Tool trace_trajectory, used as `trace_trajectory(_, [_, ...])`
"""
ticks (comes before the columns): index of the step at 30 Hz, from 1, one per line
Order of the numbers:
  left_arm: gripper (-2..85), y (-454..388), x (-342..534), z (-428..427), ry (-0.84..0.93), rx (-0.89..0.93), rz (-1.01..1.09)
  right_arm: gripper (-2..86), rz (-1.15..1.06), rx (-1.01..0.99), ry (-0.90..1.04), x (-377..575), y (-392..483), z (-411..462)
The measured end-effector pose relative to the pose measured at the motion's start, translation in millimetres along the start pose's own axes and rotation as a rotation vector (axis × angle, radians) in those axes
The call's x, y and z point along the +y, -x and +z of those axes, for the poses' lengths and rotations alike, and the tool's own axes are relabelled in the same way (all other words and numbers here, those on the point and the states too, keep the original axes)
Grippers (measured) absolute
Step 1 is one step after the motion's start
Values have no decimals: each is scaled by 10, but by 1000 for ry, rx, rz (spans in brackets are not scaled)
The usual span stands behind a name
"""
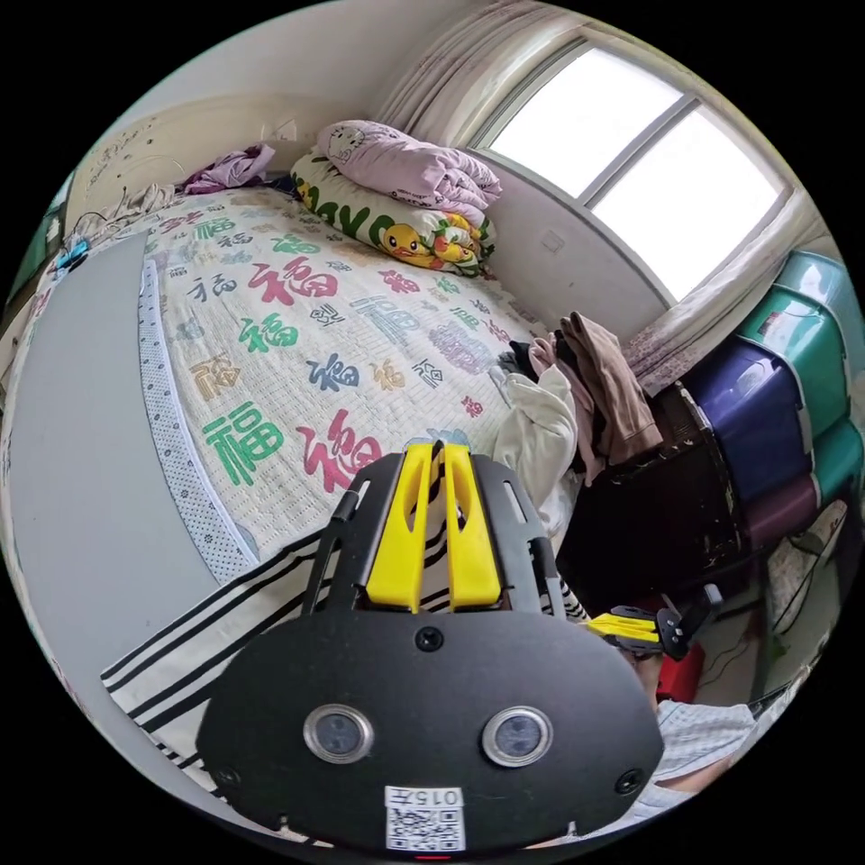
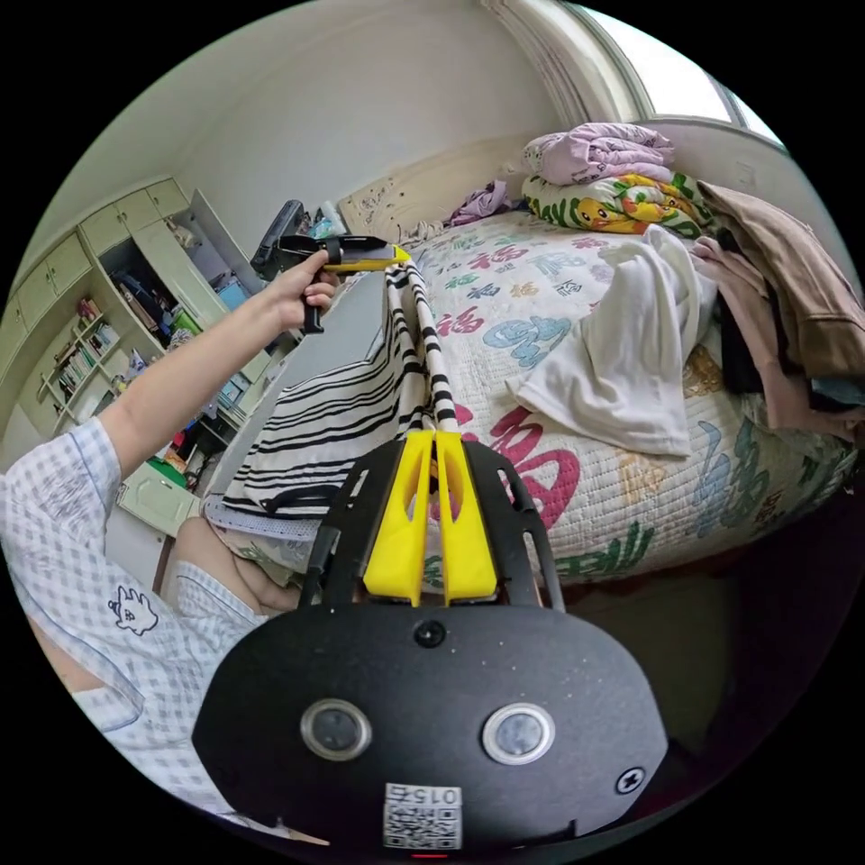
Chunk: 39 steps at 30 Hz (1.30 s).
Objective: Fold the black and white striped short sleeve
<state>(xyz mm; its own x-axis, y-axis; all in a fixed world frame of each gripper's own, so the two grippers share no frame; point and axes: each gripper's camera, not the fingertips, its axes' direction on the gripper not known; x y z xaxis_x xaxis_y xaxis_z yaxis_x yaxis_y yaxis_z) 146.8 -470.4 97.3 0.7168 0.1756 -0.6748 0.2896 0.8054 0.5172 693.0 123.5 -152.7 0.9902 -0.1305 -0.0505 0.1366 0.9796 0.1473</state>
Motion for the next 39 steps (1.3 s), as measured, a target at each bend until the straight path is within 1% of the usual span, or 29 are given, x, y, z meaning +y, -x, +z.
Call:
trace_trajectory(1, [12, 53, 3, -212, -10, 8, 9, -2, -18, -25, -7, 8, 63, -10])
trace_trajectory(3, [12, 182, 43, -590, -27, 15, 17, -2, -106, -142, -27, 24, 403, 23])
trace_trajectory(7, [12, 642, 316, -1632, -77, 4, 11, -1, -253, -324, -21, 0, 1061, 358])
trace_trajectory(9, [13, 901, 502, -2092, -99, -25, -10, -1, -316, -448, 33, -22, 1486, 810])
trace_trajectory(11, [14, 1316, 789, -2593, -118, -58, -62, -1, -346, -512, 70, 0, 1775, 1192])
trace_trajectory(12, [15, 1433, 863, -2688, -119, -66, -83, -1, -356, -544, 118, 29, 1954, 1480])
trace_trajectory(14, [18, 1916, 1179, -2933, -126, -83, -169, -1, -375, -556, 177, 116, 2189, 1906])
trace_trajectory(16, [21, 2278, 1427, -2982, -115, -93, -252, -1, -389, -538, 274, 270, 2392, 2445])
trace_trajectory(18, [27, 2592, 1669, -2986, -110, -85, -341, -1, -381, -536, 340, 377, 2437, 2751])
trace_trajectory(21, [50, 2923, 2007, -3118, -204, 34, -448, -1, -381, -522, 402, 526, 2420, 3021])
trace_trajectory(23, [107, 3087, 2194, -3296, -315, 194, -496, -1, -386, -506, 423, 595, 2396, 3118])
trace_trajectory(25, [128, 3086, 2224, -3365, -318, 242, -493, -1, -388, -492, 434, 656, 2381, 3205])
trace_trajectory(27, [122, 2942, 2133, -3354, -247, 216, -437, -1, -402, -468, 441, 734, 2393, 3313])
trace_trajectory(28, [111, 2816, 2047, -3314, -182, 164, -405, -1, -411, -458, 440, 771, 2410, 3362])
trace_trajectory(29, [79, 2677, 1965, -3292, -144, 107, -366, -1, -416, -453, 440, 789, 2419, 3386])
trace_trajectory(32, [32, 2421, 1791, -3312, -101, 4, -317, -1, -440, -441, 457, 893, 2481, 3529])
trace_trajectory(34, [25, 2290, 1710, -3321, -66, -52, -293, -1, -454, -419, 455, 973, 2481, 3608])
trace_trajectory(36, [20, 2152, 1664, -3298, -30, -118, -269, -2, -434, -440, 438, 1000, 2436, 3640])
trace_trajectory(39, [16, 1911, 1640, -3364, -54, -149, -254, -3, -421, -470, 424, 1016, 2499, 3714])
